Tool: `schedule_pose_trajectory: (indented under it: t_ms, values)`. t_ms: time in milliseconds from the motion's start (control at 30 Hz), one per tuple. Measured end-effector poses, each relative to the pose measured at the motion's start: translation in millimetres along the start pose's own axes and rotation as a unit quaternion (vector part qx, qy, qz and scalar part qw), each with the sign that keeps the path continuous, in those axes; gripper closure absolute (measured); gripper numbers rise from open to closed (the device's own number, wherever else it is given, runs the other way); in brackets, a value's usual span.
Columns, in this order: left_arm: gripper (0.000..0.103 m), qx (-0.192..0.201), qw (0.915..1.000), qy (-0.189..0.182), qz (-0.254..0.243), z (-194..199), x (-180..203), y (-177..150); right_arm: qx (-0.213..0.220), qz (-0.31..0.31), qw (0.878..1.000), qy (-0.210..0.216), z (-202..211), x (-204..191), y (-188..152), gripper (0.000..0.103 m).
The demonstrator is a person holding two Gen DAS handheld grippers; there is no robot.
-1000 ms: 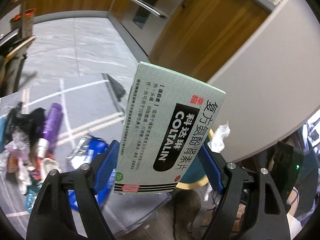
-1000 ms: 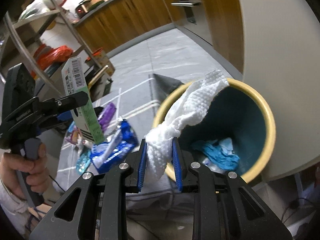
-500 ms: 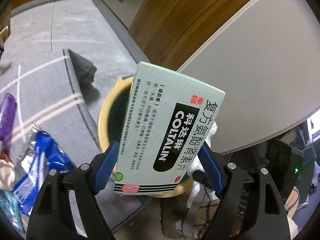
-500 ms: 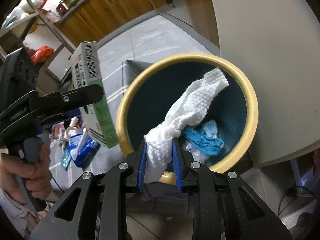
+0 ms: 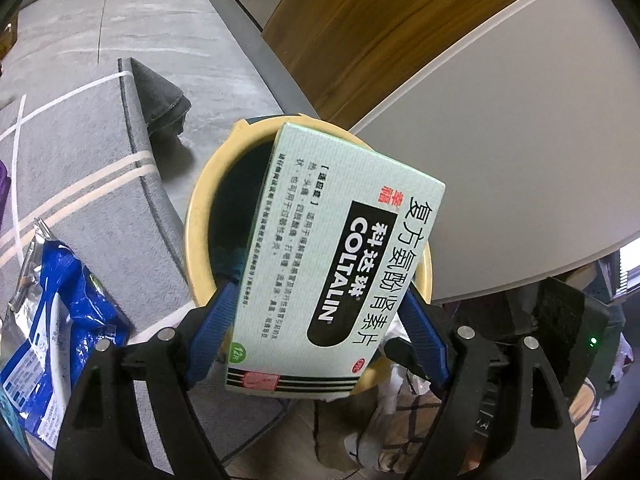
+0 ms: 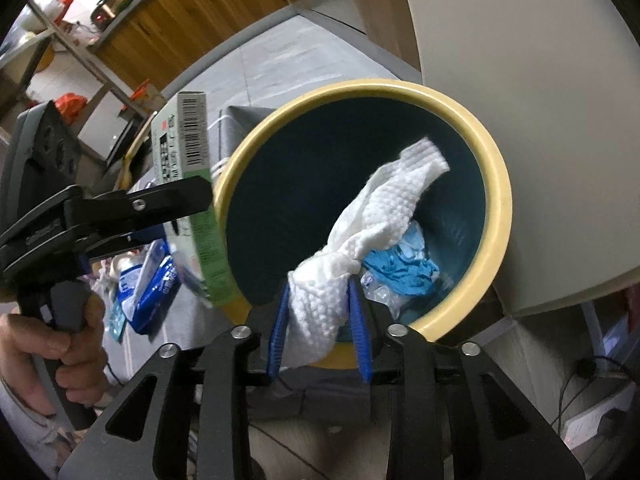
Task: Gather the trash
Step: 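Carry the box and wet wipe over the bin and open both grippers, then grasp the blue wipes pack with right gripper while left gripper reaches the purple-and-silver foil bag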
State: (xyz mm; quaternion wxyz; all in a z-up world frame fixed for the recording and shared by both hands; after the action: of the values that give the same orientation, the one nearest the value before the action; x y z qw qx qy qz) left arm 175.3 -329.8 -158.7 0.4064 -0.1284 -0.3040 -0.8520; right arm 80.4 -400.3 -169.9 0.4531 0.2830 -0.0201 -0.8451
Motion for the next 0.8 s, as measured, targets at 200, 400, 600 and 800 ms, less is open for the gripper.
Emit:
schedule_pose_trajectory:
  t_ms: [200,400,600,800]
  values:
    - [0.022,0.011,0.9998,-0.014,0.007,7,1,2,-0.001,-0.012,1.000,0.005,0,3,0,0.058]
    - [0.020,0.021,0.9996,-0.019,0.006,16,5,6,0.000,-0.015,1.000,0.006,1,0,1,0.054]
    - [0.014,0.036,0.9993,-0.009,0.007,39,1,4,0.022,0.000,1.000,-0.005,7,-9,4,0.043]
    - [0.014,0.056,0.9981,0.025,0.007,77,-16,-3,0.051,0.005,0.999,0.008,18,-28,11,0.038]
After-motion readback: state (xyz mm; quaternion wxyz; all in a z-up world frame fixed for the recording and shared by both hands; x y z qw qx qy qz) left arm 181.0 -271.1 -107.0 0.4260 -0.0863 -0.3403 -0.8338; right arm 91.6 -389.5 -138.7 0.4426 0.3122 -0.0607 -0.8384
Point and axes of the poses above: each gripper's, at about its wrist camera, not at the fingertips, and z roughly against the way its jaws point, x to its right, y to its top, the point moved 9 cm from there along -z, roughly the way its jaws point, and after that the axes turned 10 degrees about -z, right-handed, at the moved point
